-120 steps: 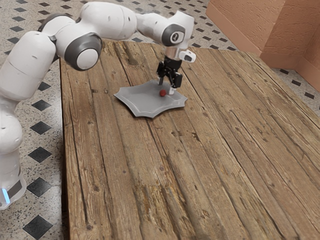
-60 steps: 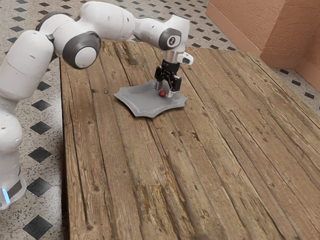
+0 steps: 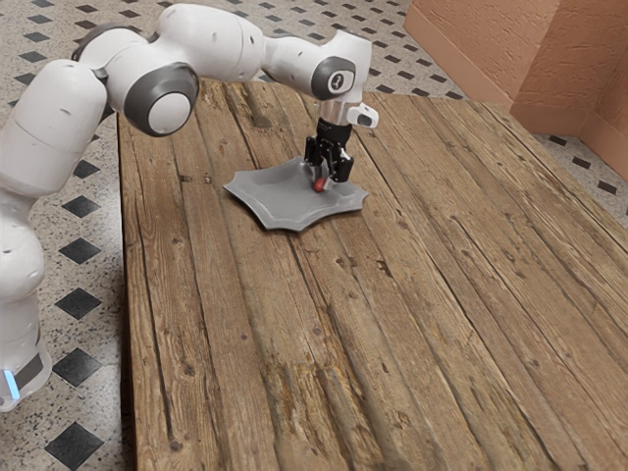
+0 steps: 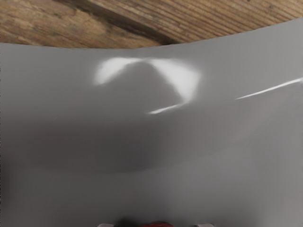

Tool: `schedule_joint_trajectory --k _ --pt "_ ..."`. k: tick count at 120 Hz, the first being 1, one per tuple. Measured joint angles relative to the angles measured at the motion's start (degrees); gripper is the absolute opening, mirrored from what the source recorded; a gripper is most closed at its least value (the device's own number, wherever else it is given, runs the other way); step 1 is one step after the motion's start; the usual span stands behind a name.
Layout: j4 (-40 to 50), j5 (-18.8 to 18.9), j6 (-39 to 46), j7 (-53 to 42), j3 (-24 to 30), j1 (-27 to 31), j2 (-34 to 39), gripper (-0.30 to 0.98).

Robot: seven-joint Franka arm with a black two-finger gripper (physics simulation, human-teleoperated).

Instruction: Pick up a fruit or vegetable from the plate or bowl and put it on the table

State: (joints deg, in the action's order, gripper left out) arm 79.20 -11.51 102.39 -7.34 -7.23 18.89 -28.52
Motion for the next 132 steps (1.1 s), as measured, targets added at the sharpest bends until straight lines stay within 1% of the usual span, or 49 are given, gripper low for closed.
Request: schedule_joint_trajectory --k 15,34,50,62,87,103,118,120,127,132 --pt "-0.4 0.2 -0.4 -0.2 0.0 0.0 0.0 0.16" --pt "-4.3 0.4 -1.8 -0.6 0.1 0.0 0.1 0.15" --pt "-11.7 0.4 -4.5 -0.9 1.0 -0.5 0.5 0.15" --pt "-16.0 0.6 -7.3 -0.9 2.7 -2.3 1.9 0.15" --pt "-16.9 3.2 -11.5 -0.3 8.9 -6.8 6.4 0.16" --pt "-16.9 4.1 -13.0 0.2 9.5 -10.2 6.9 0.16" --pt "-16.9 4.4 -13.9 0.7 9.6 -11.0 6.9 0.16" --pt "-16.9 4.4 -13.9 0.7 9.7 -11.1 6.9 0.17" --pt "-16.9 4.4 -14.2 0.9 10.1 -11.1 6.9 0.34" --pt "-16.9 4.6 -14.3 1.0 10.2 -11.2 6.9 0.43"
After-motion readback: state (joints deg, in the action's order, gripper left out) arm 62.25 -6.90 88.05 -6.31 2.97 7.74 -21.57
